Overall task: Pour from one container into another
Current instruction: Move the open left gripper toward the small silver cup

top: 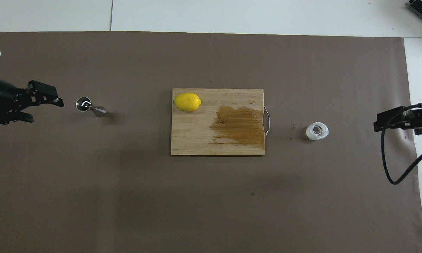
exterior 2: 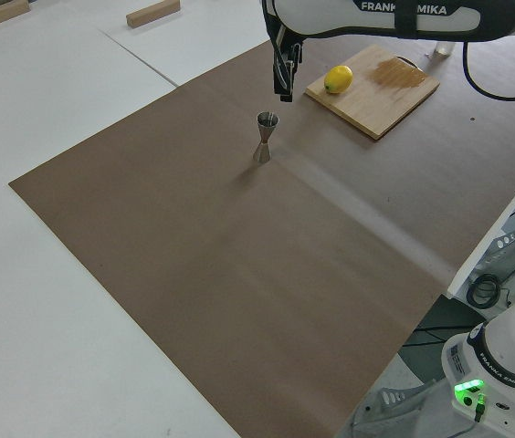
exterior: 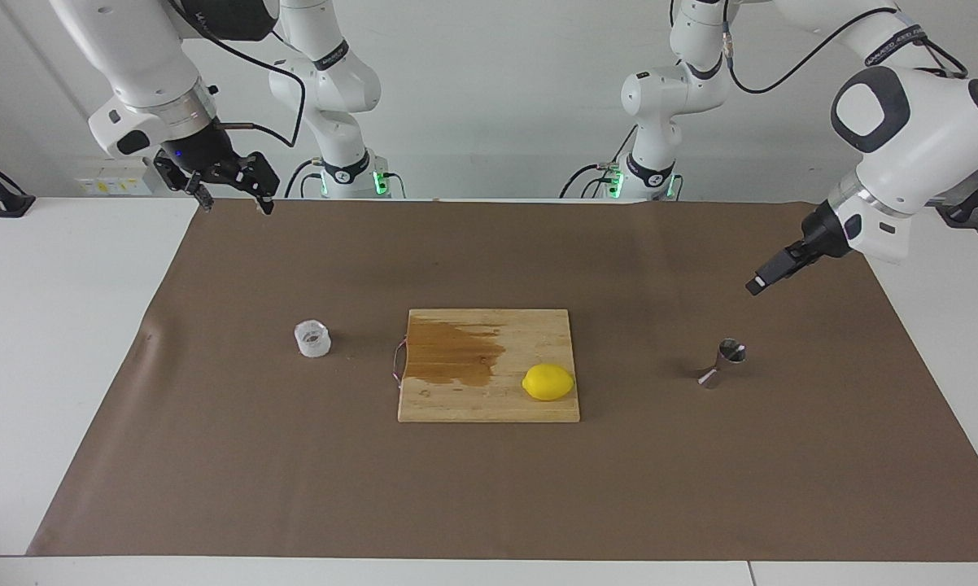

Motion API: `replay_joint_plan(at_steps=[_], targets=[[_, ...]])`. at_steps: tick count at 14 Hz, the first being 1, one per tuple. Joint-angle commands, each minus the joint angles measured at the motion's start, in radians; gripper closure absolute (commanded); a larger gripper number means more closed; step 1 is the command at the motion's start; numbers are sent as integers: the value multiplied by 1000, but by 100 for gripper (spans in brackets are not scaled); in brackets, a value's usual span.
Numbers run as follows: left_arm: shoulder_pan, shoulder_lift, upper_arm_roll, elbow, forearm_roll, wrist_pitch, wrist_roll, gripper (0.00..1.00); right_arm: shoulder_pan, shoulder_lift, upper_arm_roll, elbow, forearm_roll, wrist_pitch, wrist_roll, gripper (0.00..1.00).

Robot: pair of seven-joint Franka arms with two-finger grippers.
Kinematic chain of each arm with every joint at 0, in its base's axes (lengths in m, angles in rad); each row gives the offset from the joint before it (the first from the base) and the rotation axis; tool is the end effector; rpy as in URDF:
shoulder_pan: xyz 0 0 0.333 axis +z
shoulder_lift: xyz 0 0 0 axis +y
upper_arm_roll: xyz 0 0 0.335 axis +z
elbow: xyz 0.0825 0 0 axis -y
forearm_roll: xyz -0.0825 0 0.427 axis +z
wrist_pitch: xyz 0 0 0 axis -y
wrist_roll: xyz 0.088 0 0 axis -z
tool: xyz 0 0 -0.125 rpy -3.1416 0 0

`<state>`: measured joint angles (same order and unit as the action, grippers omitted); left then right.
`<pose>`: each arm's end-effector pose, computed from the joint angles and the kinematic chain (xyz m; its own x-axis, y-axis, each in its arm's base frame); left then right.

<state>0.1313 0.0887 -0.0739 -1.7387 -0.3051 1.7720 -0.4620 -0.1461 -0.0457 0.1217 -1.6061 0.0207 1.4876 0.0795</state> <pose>0.6286 0.0059 0.5062 0.8288 0.5263 -0.1900 0.5589 -0.7946 0.2370 0.5719 -0.0097 0.6271 0.9920 -0.1025 -0.0740 -0.1034 -0.9946 -0.0093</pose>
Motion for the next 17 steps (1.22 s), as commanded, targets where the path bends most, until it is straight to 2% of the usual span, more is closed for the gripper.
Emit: replay_joint_plan(at_steps=[1, 4, 10, 13, 14, 17], targets=[[25, -55, -6, -132, -113, 102, -194, 0, -9, -16, 3, -14, 19, -7, -1, 0], [56, -57, -4, -217, -297, 228, -470, 0, -9, -17, 3, -15, 19, -7, -1, 0], [76, -139, -6, -477, -633, 481, -704, 0, -7, -16, 4, -15, 19, -7, -1, 0], [62, -139, -7, -528, -751, 572, -774, 0, -9, -17, 4, -15, 19, -7, -1, 0], [59, -130, -7, -535, -806, 587, -777, 0, -9, -16, 3, -14, 19, -7, -1, 0], [56, -90, -7, -538, -873, 595, -773, 0, -9, -17, 4, -15, 19, -7, -1, 0]])
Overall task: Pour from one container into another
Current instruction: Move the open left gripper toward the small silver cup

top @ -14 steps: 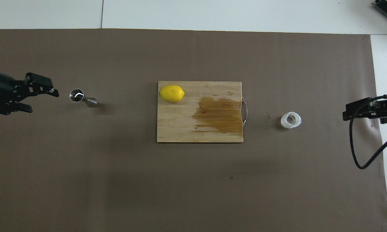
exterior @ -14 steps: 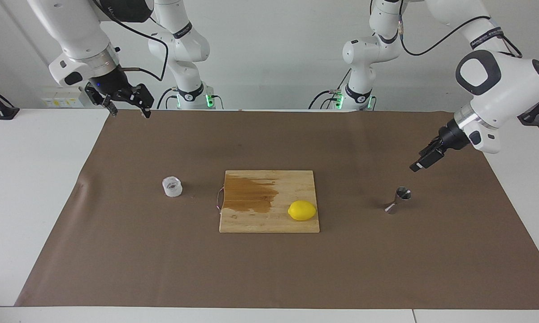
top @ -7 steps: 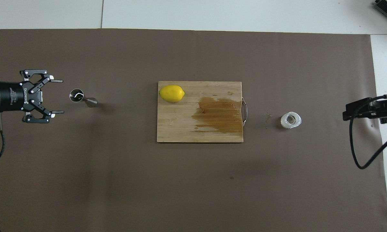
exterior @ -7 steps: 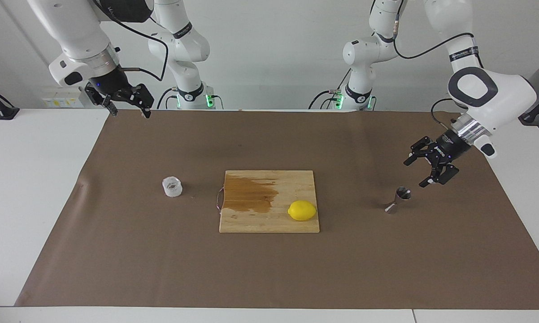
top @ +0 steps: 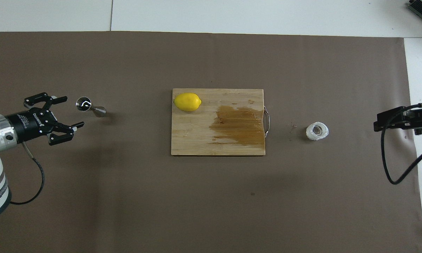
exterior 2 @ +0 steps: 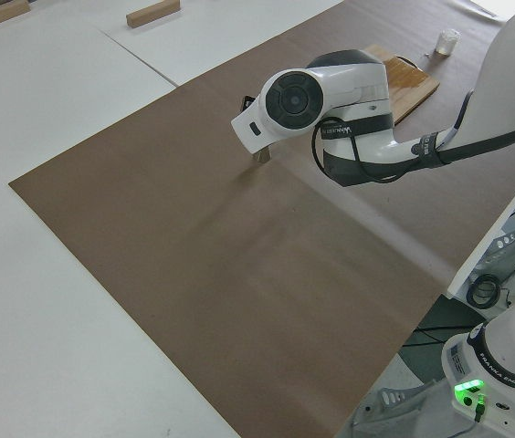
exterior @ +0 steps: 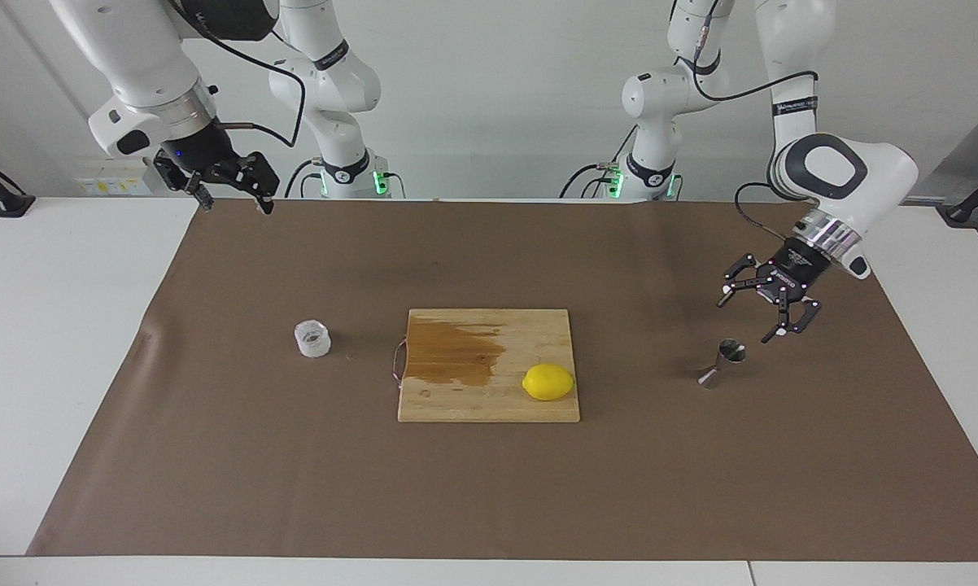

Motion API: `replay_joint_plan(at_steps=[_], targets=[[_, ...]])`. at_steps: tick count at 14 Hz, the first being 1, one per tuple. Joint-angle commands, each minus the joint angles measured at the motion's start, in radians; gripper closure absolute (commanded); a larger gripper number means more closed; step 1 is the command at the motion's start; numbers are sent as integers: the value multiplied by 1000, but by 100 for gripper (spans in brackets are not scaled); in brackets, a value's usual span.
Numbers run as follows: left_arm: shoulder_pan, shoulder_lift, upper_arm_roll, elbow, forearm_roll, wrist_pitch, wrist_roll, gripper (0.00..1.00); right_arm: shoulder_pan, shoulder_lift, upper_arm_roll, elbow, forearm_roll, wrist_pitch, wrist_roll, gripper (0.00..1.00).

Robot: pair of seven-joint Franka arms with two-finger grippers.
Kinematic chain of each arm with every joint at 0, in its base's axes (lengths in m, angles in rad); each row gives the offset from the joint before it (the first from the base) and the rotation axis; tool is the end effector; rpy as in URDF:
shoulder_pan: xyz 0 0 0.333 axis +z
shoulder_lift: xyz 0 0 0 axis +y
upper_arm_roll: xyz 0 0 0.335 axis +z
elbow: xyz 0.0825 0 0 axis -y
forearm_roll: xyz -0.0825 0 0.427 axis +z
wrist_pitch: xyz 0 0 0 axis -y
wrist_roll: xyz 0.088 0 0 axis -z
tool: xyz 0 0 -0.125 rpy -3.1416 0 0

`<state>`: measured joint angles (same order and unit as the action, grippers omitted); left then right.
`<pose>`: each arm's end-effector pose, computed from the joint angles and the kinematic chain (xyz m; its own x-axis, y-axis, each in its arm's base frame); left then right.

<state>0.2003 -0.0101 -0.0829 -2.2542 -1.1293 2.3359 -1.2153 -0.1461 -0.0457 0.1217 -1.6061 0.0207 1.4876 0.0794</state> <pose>0.5730 0.0410 0.3637 -0.3387 0.5835 -0.7381 0.8403 0.5404 0.0416 0.5719 -0.0097 0.6271 0.9920 -0.1024 -0.0740 -0.1033 -0.9946 -0.0093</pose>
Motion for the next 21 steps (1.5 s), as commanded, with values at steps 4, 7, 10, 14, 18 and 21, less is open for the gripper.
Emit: replay_joint_plan(at_steps=[4, 7, 10, 14, 18, 21], targets=[[-10, 74, 2, -10, -127, 26, 43, 0, -9, -17, 3, -14, 19, -7, -1, 0], [2, 119, 2, 7, -207, 16, 109, 0, -9, -16, 3, -15, 19, -7, -1, 0], [4, 142, 2, 27, -217, -1, 140, 0, -9, -16, 3, -14, 19, -7, -1, 0], [-1, 144, 2, 33, -262, -10, 180, 0, -9, -17, 4, -14, 19, -7, -1, 0], [-13, 150, 2, 53, -271, -4, 192, 0, -9, -16, 3, -14, 19, -7, -1, 0], [-13, 157, 2, 59, -279, 0, 192, 0, -9, -16, 3, -15, 19, -7, -1, 0]])
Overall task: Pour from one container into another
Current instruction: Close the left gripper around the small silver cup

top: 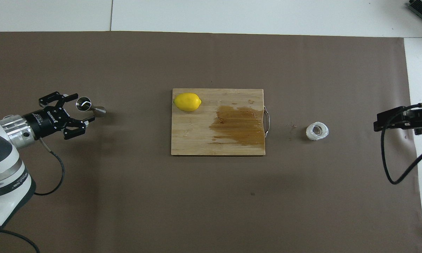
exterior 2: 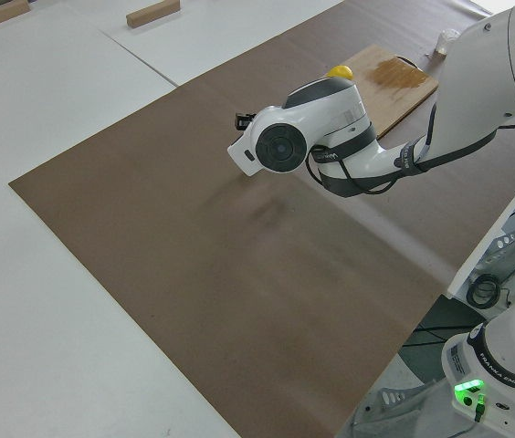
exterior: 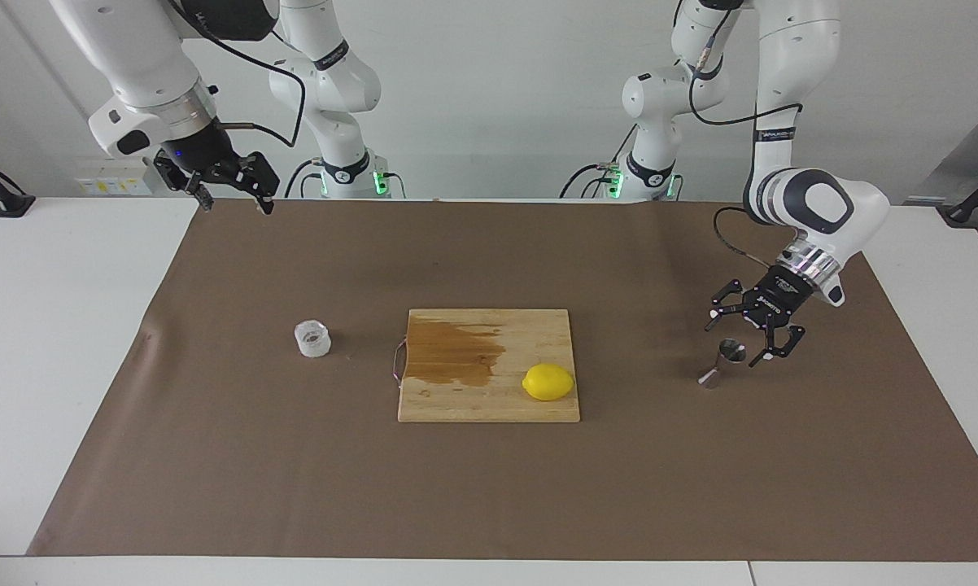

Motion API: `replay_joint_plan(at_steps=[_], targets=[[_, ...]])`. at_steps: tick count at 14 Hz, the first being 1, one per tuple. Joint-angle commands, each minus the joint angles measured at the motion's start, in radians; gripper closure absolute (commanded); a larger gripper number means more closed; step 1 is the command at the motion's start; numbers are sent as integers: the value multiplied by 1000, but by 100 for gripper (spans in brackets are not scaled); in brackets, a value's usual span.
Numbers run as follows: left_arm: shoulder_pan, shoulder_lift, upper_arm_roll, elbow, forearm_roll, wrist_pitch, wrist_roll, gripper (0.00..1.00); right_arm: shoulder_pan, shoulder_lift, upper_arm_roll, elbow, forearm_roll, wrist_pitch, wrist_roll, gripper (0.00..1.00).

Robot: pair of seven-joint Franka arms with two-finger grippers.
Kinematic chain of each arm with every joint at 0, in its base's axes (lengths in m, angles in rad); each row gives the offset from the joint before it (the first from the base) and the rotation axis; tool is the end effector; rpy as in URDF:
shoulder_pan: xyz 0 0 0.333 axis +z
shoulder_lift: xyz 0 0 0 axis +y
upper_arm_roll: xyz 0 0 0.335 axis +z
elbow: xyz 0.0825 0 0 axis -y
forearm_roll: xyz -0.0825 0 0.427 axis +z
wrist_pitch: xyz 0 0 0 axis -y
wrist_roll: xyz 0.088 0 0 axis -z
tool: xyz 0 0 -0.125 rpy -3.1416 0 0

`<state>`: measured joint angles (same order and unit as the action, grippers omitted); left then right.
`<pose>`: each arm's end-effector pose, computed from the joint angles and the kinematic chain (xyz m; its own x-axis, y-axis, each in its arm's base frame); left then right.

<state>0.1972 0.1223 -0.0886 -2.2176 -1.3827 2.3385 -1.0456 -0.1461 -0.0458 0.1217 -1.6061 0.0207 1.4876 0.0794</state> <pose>0.5907 0.0361 0.3100 -0.3385 0.4609 -0.8204 0.8087 0.5882 -0.0033 0.5719 -0.0097 0.6272 0.9920 -0.1024 -0.0739 -0.1033 -0.9946 -0.0093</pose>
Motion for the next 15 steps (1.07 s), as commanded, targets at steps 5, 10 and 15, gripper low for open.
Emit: replay_joint_plan(at_steps=[5, 10, 15], targets=[[-10, 49, 7, 41, -29, -1, 25, 0, -7, -16, 3, -14, 19, -7, -1, 0], [-10, 51, 7, 41, -32, 1, 41, 9, -9, -16, 3, -14, 19, -7, -1, 0], [-10, 51, 7, 41, -33, 2, 44, 21, -9, -17, 4, -15, 19, -7, -1, 0]])
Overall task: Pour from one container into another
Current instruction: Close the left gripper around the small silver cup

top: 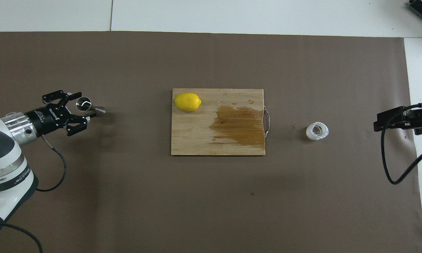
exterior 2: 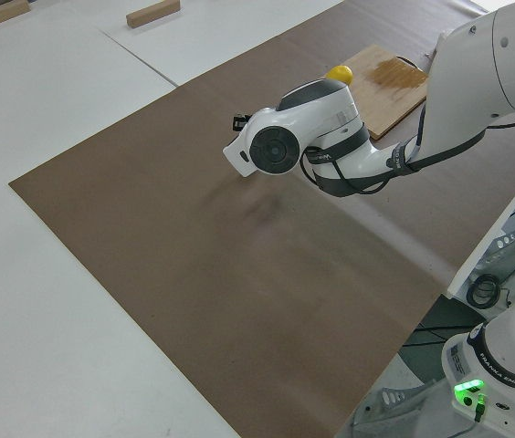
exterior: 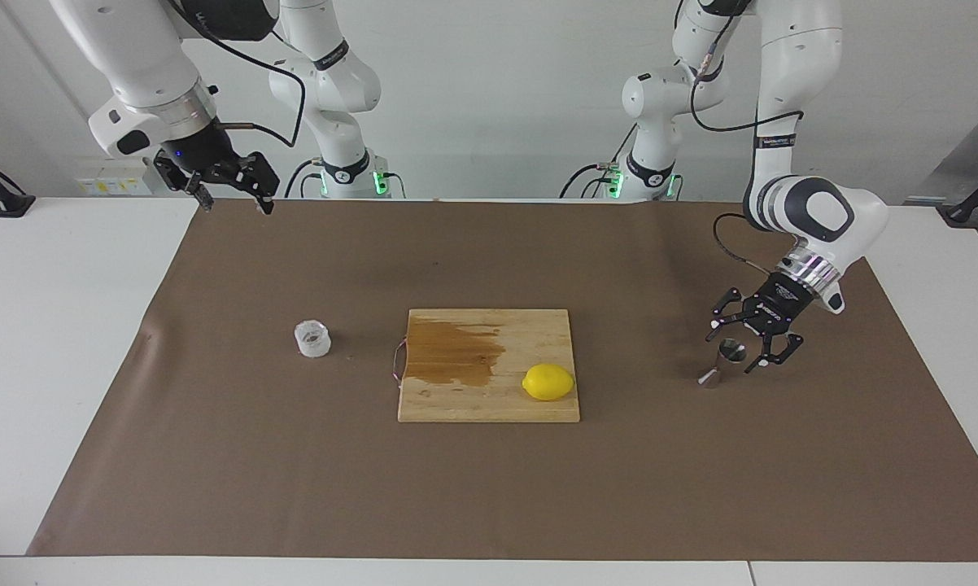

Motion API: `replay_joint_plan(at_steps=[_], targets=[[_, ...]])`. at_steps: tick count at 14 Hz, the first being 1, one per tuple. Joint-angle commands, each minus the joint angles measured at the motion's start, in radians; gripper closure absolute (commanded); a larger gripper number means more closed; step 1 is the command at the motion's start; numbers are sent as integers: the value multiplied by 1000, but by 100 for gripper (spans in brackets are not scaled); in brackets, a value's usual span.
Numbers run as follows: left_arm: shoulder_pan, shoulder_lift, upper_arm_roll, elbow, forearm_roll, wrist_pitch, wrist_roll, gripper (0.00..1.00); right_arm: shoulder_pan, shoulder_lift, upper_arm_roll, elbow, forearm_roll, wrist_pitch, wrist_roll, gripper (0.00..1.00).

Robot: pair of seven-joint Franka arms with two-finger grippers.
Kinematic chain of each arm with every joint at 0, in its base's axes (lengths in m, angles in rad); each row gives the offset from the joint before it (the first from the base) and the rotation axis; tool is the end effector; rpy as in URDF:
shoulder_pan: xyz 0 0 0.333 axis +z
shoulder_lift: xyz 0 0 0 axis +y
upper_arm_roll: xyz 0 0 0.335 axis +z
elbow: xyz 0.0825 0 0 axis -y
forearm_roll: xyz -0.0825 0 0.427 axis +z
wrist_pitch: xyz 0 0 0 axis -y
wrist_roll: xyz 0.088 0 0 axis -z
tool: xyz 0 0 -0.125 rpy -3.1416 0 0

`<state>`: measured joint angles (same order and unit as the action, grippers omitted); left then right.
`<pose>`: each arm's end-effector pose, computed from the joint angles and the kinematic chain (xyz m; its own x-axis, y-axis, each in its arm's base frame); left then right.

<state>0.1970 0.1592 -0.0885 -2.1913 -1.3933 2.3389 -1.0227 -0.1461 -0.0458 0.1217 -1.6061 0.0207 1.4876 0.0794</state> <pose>0.5990 0.0370 0.3007 -0.3312 0.4621 -0.8226 0.8117 0.5841 0.0012 0.5719 -0.0097 0.6272 0.9920 -0.1024 -0.0739 -0.1033 -0.9946 -0.0093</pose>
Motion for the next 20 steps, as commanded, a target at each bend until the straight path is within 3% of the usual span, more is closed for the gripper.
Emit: replay_joint_plan(at_steps=[1, 13, 17, 20], targets=[[-10, 14, 7, 15, -23, 2, 21, 21, -9, -16, 3, -14, 19, -7, -1, 0], [-5, 11, 9, 7, -21, -1, 27, 21, -9, -17, 4, -15, 19, -7, -1, 0], [-5, 11, 9, 8, -21, -1, 26, 51, -9, -17, 3, -14, 19, -7, -1, 0], [-8, 11, 9, 8, -21, 2, 26, 59, -9, -16, 3, -15, 19, -7, -1, 0]])
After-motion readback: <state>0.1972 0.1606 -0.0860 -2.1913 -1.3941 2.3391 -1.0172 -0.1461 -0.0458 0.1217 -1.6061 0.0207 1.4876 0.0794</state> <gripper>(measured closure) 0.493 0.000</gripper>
